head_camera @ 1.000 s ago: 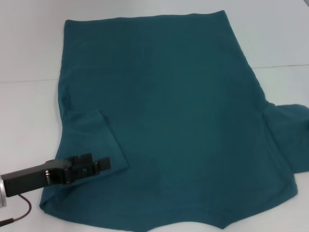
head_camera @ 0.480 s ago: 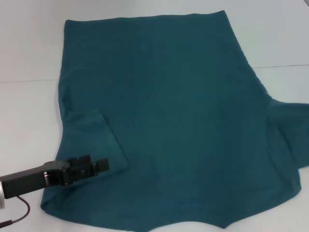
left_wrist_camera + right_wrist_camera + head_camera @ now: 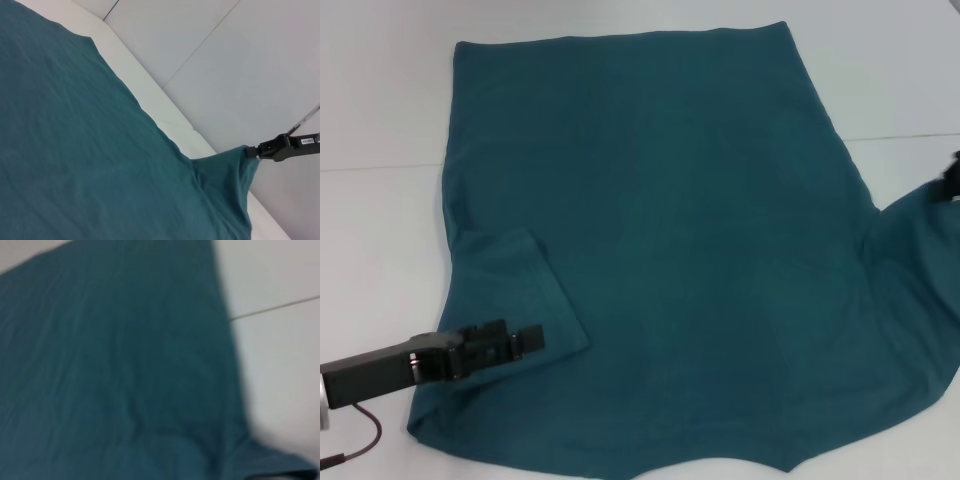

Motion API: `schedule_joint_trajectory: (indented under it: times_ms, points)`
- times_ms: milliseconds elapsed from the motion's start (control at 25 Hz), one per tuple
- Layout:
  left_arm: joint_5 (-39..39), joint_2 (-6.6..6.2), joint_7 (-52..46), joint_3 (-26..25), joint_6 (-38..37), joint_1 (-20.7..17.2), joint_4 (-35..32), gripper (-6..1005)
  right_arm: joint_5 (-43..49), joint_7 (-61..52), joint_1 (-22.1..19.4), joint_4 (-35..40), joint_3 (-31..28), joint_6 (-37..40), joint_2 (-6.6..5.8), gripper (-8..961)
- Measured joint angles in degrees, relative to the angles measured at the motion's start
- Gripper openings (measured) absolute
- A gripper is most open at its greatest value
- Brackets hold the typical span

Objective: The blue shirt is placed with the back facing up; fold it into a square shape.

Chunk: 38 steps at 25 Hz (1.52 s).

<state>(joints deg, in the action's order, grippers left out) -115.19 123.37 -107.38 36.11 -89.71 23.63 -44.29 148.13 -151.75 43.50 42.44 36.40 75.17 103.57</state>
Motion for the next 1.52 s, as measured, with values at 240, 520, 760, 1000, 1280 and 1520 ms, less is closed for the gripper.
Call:
schedule_joint_trajectory:
  times_ms: [240, 520, 760, 1000, 1280, 1520]
  points:
    - [0.0, -0.05, -0.2, -1.1, 0.1, 0.1, 0.0, 964, 0.1, -0.5, 3.7, -0.6, 6.7, 3.1, 1.74, 33]
    - [0.1, -0.06, -0.3, -3.1, 0.3, 0.3, 0.0, 963, 1.6, -1.7, 5.8, -0.8, 13.7, 2.6, 4.53, 45]
    - [0.1, -0.03, -0.4, -4.0, 1.2, 0.1, 0.0, 963, 1.1, -1.9, 6.2, -0.7, 13.3, 1.5, 5.81, 56]
    - [0.1, 0.12, -0.5, -4.3, 1.8, -0.1, 0.0, 963, 0.6, -3.6, 7.5, -3.7, 13.5, -0.4, 6.42, 66]
    - [0.1, 0.0, -0.5, -4.4, 2.1, 0.1, 1.0, 963, 0.7, -3.7, 8.2, -4.4, 13.8, -1.4, 7.51, 78]
    - [0.1, -0.04, -0.5, -4.9, 2.5, -0.1, 1.3, 963, -0.3, -3.9, 7.8, -4.5, 13.1, -0.9, 7.24, 89]
